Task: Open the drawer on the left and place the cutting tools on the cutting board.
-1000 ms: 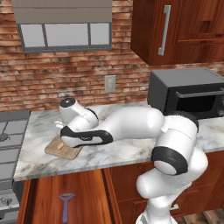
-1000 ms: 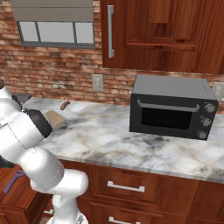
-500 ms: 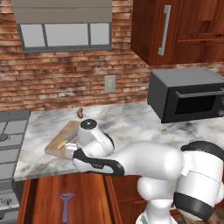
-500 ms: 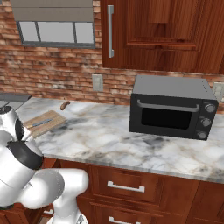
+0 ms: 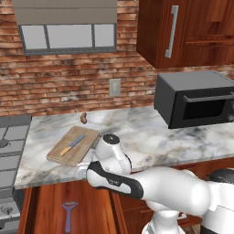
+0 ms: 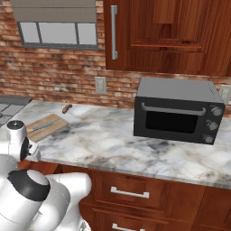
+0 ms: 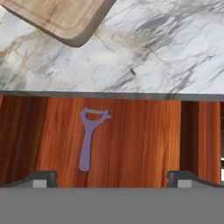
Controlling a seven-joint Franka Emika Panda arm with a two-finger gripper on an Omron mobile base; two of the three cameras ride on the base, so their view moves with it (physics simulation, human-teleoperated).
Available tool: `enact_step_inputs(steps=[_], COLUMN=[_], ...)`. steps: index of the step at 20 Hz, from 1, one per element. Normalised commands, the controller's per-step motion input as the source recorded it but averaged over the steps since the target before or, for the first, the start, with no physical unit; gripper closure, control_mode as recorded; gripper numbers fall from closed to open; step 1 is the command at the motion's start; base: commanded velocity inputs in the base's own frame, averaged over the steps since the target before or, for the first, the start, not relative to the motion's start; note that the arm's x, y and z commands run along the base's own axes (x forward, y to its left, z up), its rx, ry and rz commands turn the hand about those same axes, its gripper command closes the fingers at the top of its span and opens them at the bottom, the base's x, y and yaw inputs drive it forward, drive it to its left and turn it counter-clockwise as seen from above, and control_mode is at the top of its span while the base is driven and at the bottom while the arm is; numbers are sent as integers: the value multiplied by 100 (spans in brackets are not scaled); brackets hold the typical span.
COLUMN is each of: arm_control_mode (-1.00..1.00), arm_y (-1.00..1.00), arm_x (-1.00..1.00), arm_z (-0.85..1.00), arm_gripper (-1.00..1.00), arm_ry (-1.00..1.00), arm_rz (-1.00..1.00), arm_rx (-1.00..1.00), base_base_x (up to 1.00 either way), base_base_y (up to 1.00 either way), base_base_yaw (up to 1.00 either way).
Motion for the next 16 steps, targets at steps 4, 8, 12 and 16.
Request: enact_step_inputs(steps=[4, 8, 12, 16], arm_control_mode=[-100, -100, -100, -100], arm_y=[17, 60, 63, 41], arm_x=[-1, -1, -3, 0], arm_z=[0, -1, -11, -22], arm_gripper=[-100, -100, -100, -100], arm_ry=[-6, -4, 0, 0], arm_rz=[1, -2, -6, -1], arm_rx=[0, 0, 0, -1], base_base_x=[0, 0, 0, 0], base_base_y=[0, 0, 0, 0], base_base_yaw=[0, 0, 0, 0])
